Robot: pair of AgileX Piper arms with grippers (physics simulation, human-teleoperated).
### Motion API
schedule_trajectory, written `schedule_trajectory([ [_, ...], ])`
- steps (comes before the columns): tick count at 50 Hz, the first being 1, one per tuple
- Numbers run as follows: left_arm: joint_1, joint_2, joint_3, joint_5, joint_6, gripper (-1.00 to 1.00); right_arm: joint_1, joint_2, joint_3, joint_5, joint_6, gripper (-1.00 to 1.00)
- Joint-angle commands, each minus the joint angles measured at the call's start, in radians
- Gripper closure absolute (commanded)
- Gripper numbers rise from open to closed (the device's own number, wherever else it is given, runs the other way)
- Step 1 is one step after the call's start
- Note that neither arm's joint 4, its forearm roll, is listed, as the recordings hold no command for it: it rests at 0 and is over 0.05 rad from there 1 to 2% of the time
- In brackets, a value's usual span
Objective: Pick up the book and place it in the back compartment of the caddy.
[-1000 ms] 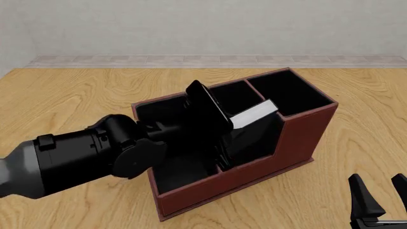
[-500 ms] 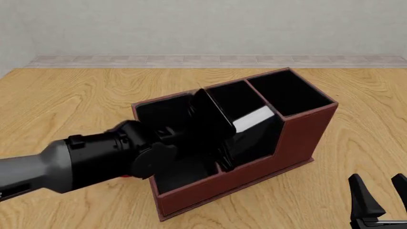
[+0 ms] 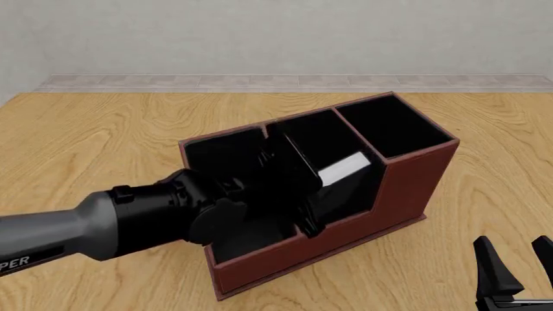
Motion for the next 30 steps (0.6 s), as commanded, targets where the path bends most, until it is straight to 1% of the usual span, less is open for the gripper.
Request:
schedule_trajectory([
  [1,0.009,0.000,-0.019,-0.005,0.018,1.00,0.000,0.000,0.000,0.000,0.000,-1.00],
  [4,0.010,0.000,-0.018,-0.006,0.017,1.00,0.000,0.000,0.000,0.000,0.000,-1.00],
  [5,0.010,0.000,-0.019,-0.006,0.017,-1.00,0.000,0.000,0.000,0.000,0.000,-1.00],
  [30,0.009,-0.012,-0.031,0.017,0.014,-1.00,0.000,0.000,0.000,0.000,0.000,-1.00],
])
